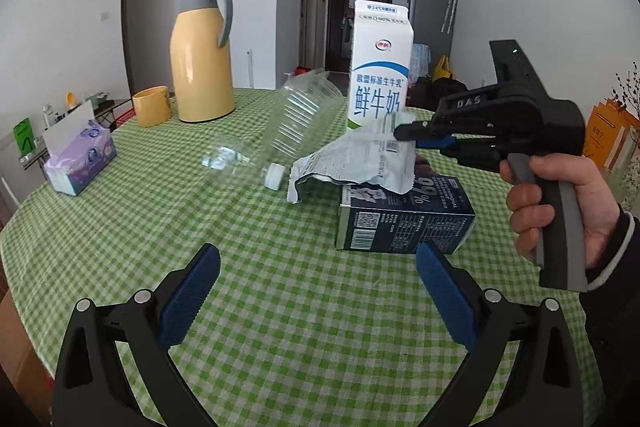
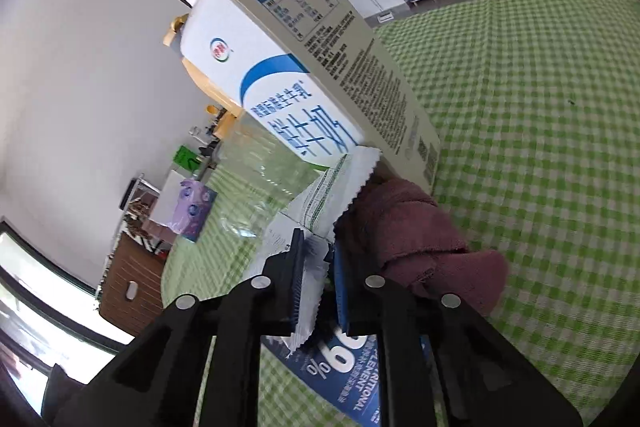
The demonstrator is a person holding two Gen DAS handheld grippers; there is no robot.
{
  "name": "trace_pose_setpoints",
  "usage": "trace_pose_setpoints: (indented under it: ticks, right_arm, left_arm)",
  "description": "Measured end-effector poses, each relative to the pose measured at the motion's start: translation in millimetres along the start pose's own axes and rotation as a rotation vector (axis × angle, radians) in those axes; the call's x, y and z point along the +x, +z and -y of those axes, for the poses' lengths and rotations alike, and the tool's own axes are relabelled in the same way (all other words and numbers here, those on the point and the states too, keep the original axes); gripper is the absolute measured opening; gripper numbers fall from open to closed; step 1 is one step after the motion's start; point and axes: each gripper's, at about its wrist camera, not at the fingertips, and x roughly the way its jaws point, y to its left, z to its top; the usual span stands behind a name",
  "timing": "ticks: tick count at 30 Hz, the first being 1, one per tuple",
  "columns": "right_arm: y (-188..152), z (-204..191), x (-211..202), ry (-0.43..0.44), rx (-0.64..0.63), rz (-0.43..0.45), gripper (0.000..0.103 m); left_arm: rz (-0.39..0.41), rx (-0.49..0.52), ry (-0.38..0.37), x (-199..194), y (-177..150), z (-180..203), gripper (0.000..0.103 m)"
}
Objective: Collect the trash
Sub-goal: 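Grasp the torn white-green wrapper with the right gripper while the left gripper grasps the blue pet-milk box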
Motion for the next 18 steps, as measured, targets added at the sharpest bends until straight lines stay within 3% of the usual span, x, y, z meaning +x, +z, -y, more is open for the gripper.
trace_pose_setpoints:
  ticks: [3,6,10,12,13,15,16,18]
  right_arm:
    - [-9,-9,-56,0.039,-0.039,0.105,0.006]
    - [-20,-11,-124,0.018,-0.104,0.209,0.005]
    - [-39,6,-209,-0.136,-0.159,0.336,0.005]
    - [-47,20,-232,-0.217,-0.161,0.36,0.005]
    - [-51,28,-241,-0.236,-0.146,0.372,0.005]
    - [-58,43,-252,-0.254,-0.118,0.385,0.005]
    - [-62,49,-254,-0.253,-0.099,0.386,0.005]
    - [-68,56,-256,-0.267,-0.093,0.383,0.005]
  left_arm:
    - [-0.044,0.015,-0.014,21,2,15,0.095]
    - [-0.043,0.054,-0.048,39,8,35,0.095]
    - [0.008,0.232,-0.061,67,33,61,0.095]
    - [-0.019,0.278,-0.024,92,48,63,0.095]
    - [-0.06,0.264,-0.011,105,55,62,0.095]
    - [-0.15,0.168,-0.057,126,61,53,0.096]
    - [-0.165,0.095,-0.065,128,60,46,0.092]
    - [-0.213,-0.046,-0.083,120,53,36,0.076]
